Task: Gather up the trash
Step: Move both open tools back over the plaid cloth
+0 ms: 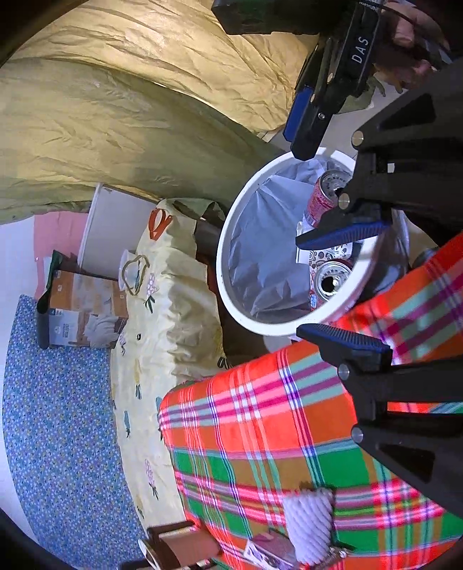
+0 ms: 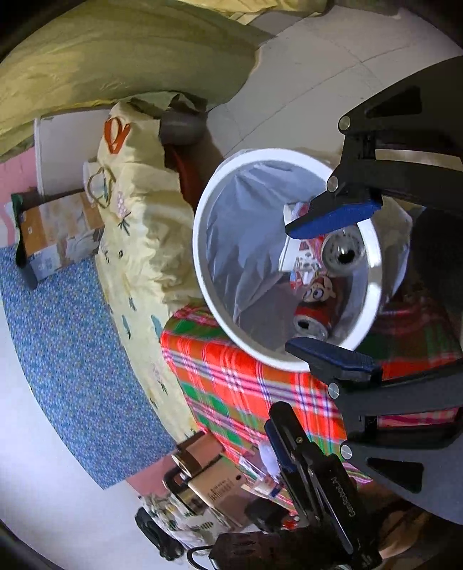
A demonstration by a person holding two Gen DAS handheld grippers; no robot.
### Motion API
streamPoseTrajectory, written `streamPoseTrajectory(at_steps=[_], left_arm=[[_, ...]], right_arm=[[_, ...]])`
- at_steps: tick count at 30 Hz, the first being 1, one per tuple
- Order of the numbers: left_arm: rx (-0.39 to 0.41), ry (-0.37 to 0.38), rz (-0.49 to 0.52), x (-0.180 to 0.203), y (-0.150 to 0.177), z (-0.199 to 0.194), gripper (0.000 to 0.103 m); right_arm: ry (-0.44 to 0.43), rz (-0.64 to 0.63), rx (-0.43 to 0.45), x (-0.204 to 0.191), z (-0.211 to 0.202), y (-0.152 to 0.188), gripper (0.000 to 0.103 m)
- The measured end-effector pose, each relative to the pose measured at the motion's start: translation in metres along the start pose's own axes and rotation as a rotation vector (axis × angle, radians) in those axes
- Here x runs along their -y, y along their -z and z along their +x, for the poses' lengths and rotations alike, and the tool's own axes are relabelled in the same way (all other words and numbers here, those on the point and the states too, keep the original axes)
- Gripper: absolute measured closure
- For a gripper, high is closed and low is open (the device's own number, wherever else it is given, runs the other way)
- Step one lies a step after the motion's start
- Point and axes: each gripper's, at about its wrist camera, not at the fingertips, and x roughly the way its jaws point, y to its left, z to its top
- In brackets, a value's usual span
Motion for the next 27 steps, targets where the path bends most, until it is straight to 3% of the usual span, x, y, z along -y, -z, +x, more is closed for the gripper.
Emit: streamPoseTrajectory(at_steps=[27], left_arm=[[0.054, -0.169, -0.089, -0.046, 0.037, -0.055, 0.058]], right_arm=[[-0.097, -0.114, -0.044, -0.053, 0.002, 0.018, 0.044]])
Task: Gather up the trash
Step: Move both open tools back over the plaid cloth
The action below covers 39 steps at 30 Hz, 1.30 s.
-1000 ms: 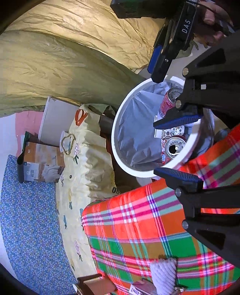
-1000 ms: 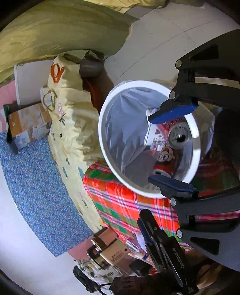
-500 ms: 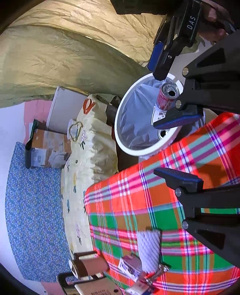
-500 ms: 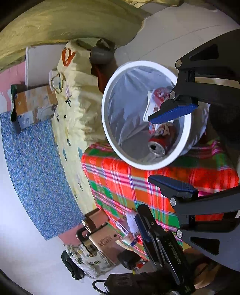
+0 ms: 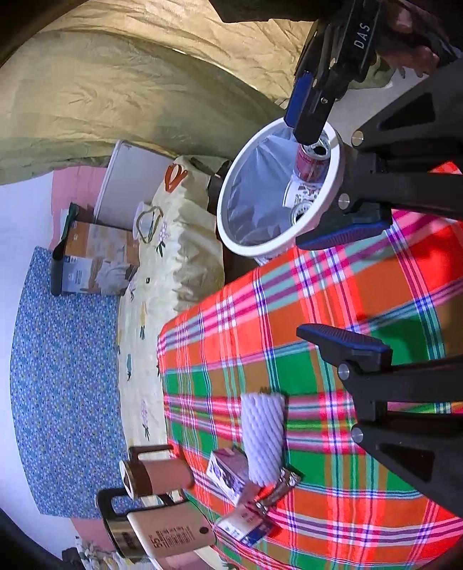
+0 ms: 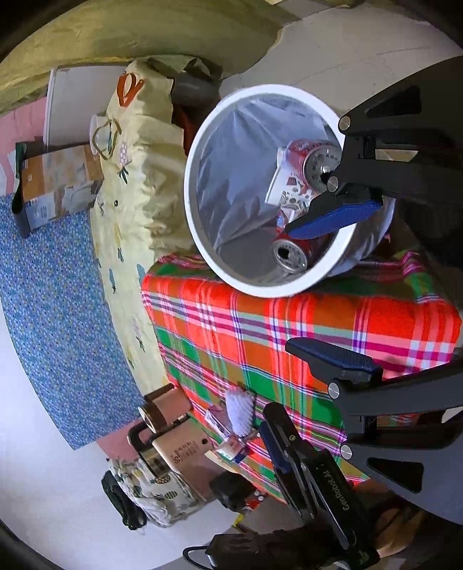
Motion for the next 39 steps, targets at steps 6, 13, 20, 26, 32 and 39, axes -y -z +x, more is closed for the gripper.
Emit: streamPoseTrajectory(at_steps=[6, 13, 20, 26, 32, 39], left_arm=[[-0.001, -0.027, -0.03, -0.017, 0.007, -0.005, 0.058], [0.0, -0.059, -0.067, -0.037, 0.013, -0.01, 0.058], [0.003, -0.089, -0.099, -0.057, 0.016, -0.014, 0.058], [0.0, -0.115, -0.124, -0.074, 0.019, -0.015, 0.058], [0.0, -0.145, -0.151, -0.091, 0.019, -0.014, 0.058], [0.003, -0.185, -0.182, -0.113, 0.019, -0.014, 0.058]], right_arm=[[-0.024, -0.039, -0.02, -0.016, 0.007, -0.001, 0.044], [-0.057, -0.082, -0.036, -0.031, 0.015, -0.003, 0.044], [-0.08, -0.113, -0.056, -0.045, 0.025, -0.005, 0.044], [-0.1, -0.133, -0.073, -0.056, 0.035, -0.007, 0.044], [-0.12, -0.151, -0.095, -0.066, 0.047, -0.009, 0.044], [-0.138, -0.169, -0.111, -0.074, 0.06, -0.014, 0.044]])
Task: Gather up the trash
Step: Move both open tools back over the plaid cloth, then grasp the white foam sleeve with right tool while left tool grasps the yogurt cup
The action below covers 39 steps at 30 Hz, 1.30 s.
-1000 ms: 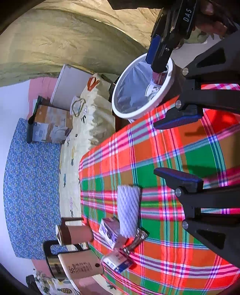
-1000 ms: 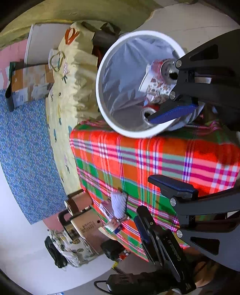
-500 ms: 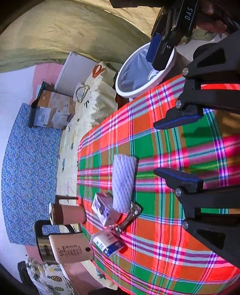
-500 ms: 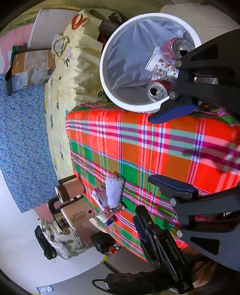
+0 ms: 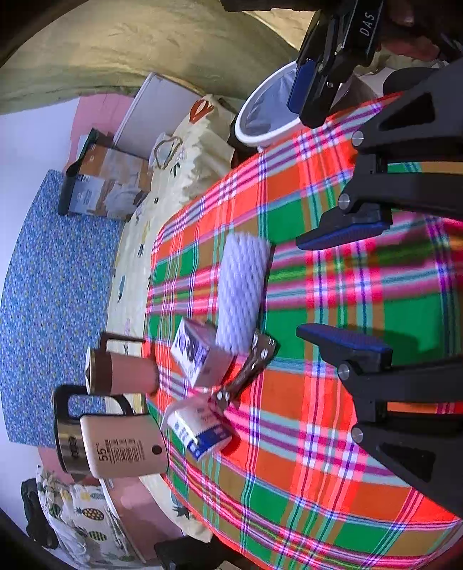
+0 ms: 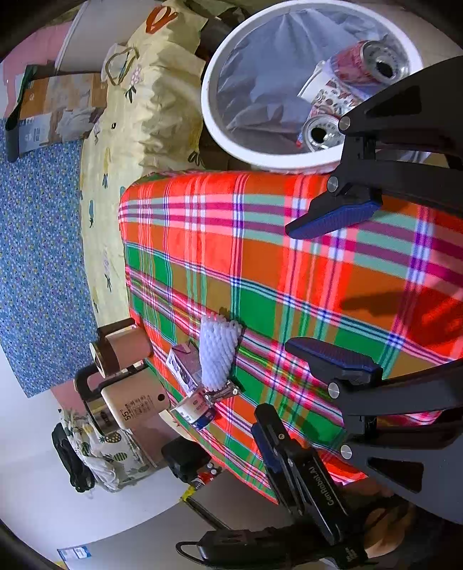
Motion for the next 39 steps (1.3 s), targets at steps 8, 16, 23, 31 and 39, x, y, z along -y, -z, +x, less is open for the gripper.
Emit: streamPoseTrajectory(at_steps=[8, 16, 23, 31, 39], left_arm=[[0.009, -0.048, -0.036, -0.026, -0.009, 0.004, 0.058], [0.017, -0.082, -0.072, -0.048, -0.021, 0.008, 0.058], [0.028, -0.117, -0.077, -0.065, -0.032, 0.014, 0.058], [0.026, -0.149, -0.075, -0.085, -0.047, 0.026, 0.058], [0.058, -0.196, -0.014, -0.108, -0.071, 0.035, 0.047]], right_arm=[[-0.021, -0.039, -0.024, -0.009, 0.019, -0.013, 0.044], [-0.041, -0.083, -0.033, -0.019, 0.036, -0.027, 0.044], [-0.06, -0.143, -0.024, -0.028, 0.048, -0.04, 0.044], [-0.071, -0.198, -0.016, -0.032, 0.064, -0.056, 0.044], [-0.091, -0.256, -0.041, -0.038, 0.084, -0.061, 0.044]])
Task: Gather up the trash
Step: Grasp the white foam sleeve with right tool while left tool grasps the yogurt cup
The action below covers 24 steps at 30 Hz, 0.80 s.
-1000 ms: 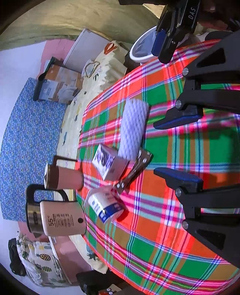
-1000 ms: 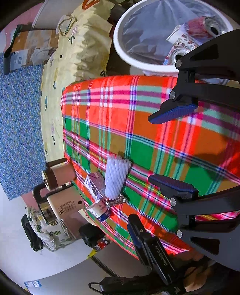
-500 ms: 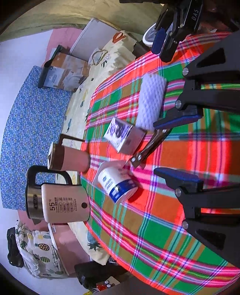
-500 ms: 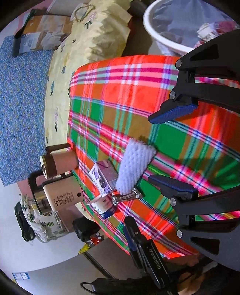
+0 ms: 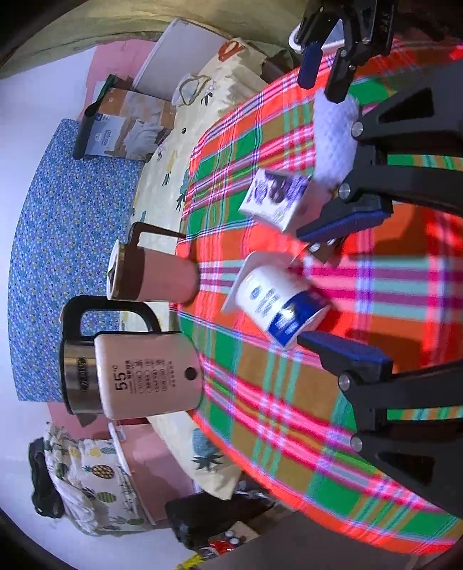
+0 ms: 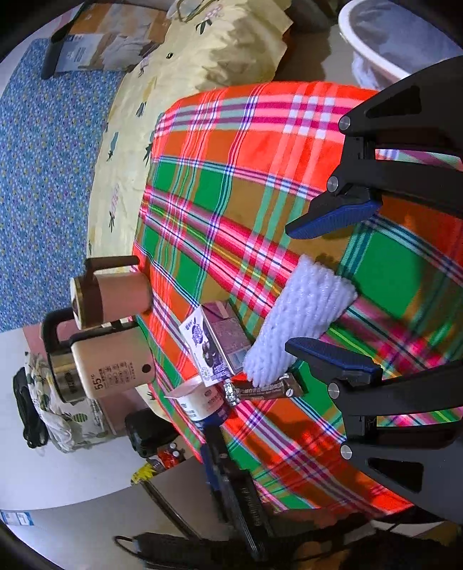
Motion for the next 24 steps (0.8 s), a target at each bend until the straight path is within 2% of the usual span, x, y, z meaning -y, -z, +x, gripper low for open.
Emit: streamPoseTrajectory(at_steps=[4, 8, 13, 15, 18, 19, 20, 24], left_arm=[[0.001, 0.019, 0.065, -0.007, -0.008, 0.012, 0.042], [-0.01, 0.021, 0.127, -0.013, -0.013, 0.025, 0.04], [-0.067, 0.04, 0.18, -0.012, -0.013, 0.043, 0.04], [-0.089, 0.05, 0.196, -0.009, -0.011, 0.049, 0.04], [-0.113, 0.066, 0.2, -0.005, -0.007, 0.052, 0.04], [-0.118, 0.069, 0.197, -0.004, -0.007, 0.053, 0.041], [-0.121, 0.067, 0.19, -0.004, -0.006, 0.053, 0.047], [-0.109, 0.067, 0.152, -0.007, -0.005, 0.048, 0.048]], right_arm=[[-0.02, -0.014, -0.02, 0.0, 0.008, 0.001, 0.044], [-0.028, -0.032, -0.035, -0.001, 0.014, 0.002, 0.044], [-0.05, -0.027, -0.072, -0.002, 0.02, 0.003, 0.044], [-0.06, -0.012, -0.072, -0.001, 0.02, 0.005, 0.061], [-0.056, 0.01, -0.067, -0.001, 0.015, 0.008, 0.072], [-0.052, 0.016, -0.064, 0.0, 0.013, 0.01, 0.075], [-0.047, 0.026, -0.059, 0.0, 0.011, 0.012, 0.076], [-0.033, 0.076, -0.04, 0.004, 0.001, 0.021, 0.079]])
